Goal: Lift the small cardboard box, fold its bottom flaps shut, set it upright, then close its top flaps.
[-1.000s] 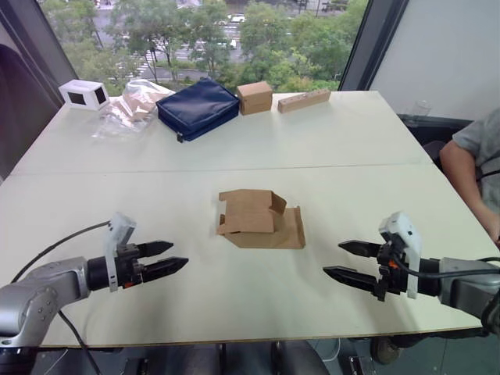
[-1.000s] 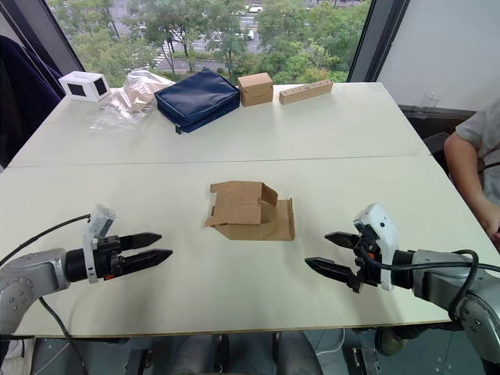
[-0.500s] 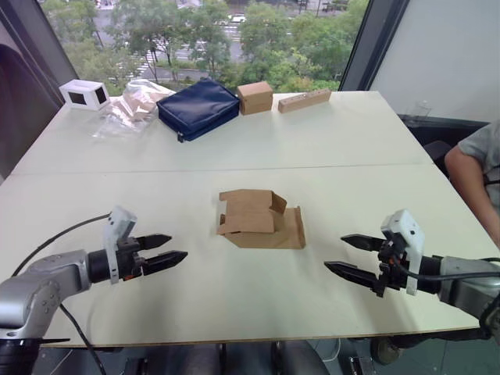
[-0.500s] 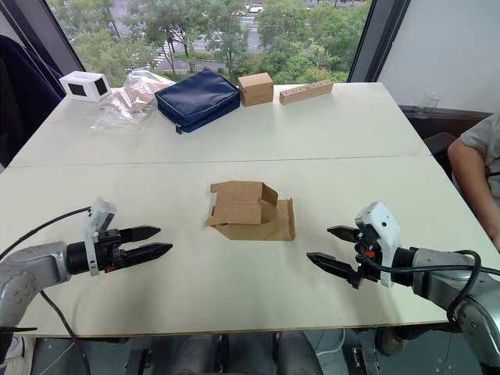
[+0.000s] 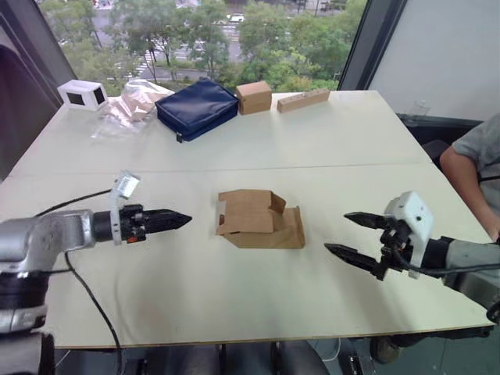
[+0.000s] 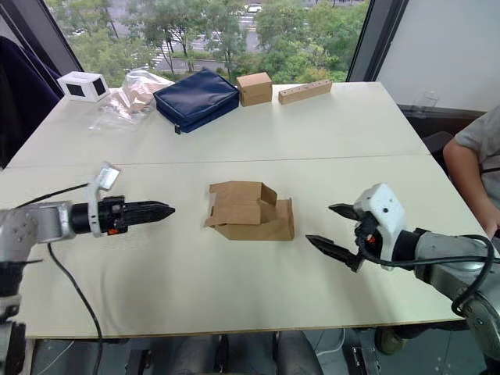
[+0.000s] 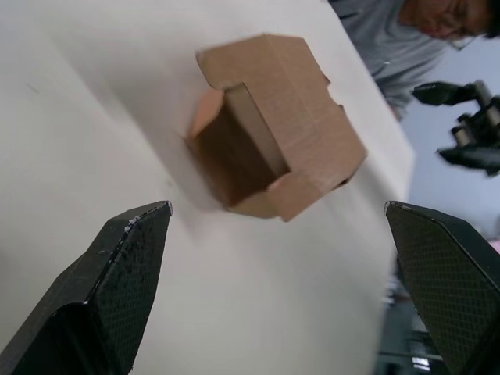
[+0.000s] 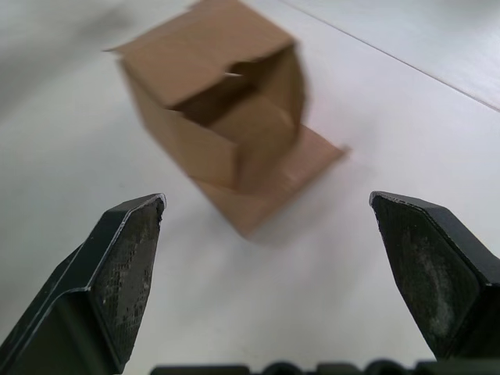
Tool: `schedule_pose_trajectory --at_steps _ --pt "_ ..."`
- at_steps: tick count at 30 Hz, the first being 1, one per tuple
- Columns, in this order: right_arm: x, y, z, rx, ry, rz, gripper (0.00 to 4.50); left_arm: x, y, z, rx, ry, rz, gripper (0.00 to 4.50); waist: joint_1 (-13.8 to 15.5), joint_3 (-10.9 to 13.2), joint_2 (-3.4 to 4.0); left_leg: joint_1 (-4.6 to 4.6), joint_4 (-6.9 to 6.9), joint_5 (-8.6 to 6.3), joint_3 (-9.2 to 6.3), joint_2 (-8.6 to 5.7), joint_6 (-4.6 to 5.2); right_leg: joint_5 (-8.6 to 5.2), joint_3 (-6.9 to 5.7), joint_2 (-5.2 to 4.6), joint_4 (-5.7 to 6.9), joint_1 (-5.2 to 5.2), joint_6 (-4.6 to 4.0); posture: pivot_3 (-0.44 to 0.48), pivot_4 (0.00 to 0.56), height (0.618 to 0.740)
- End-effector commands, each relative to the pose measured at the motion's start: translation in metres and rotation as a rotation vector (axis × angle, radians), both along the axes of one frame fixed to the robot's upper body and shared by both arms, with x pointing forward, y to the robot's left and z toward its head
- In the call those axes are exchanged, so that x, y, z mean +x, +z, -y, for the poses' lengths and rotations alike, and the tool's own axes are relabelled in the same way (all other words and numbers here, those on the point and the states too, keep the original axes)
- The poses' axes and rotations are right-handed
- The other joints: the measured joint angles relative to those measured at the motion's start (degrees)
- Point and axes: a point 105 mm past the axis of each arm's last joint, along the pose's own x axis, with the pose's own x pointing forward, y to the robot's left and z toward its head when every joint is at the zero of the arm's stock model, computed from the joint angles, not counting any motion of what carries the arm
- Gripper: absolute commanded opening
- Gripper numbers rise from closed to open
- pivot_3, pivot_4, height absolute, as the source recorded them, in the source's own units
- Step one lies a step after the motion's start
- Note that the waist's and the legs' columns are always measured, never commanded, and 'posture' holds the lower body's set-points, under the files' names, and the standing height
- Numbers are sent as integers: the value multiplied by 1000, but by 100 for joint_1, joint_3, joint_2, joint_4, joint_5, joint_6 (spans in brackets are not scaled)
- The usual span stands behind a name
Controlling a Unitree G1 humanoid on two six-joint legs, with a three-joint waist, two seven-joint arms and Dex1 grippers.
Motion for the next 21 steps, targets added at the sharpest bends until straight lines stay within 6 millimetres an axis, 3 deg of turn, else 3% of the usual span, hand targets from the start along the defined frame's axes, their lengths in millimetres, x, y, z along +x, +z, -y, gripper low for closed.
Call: schedule_pose_trajectory --at_steps 1,6,11,21 --pt "-9 0 -16 -61 63 36 4446 8 6 14 -93 -25 -114 4500 -6 3 -7 -3 3 0 -2 0 0 0 -2 0 0 -1 0 0 150 740" --pt "-9 2 -35 -34 70 74 4446 9 -1 40 -156 -101 -254 4500 -24 1 -7 -6 7 0 0 -4 0 0 -1 -4 1 -5 1 0 150 740" --pt "-10 10 -47 -15 66 97 4446 14 -10 53 -157 -115 -276 4500 -21 0 -5 -6 7 1 -1 3 -3 0 1 -9 8 -11 0 0 150 740" --pt "-6 26 -46 -7 41 104 4446 31 -9 71 -176 -123 -219 4500 4 0 -5 -10 10 2 -1 -5 -4 0 2 -16 6 -9 0 0 150 740"
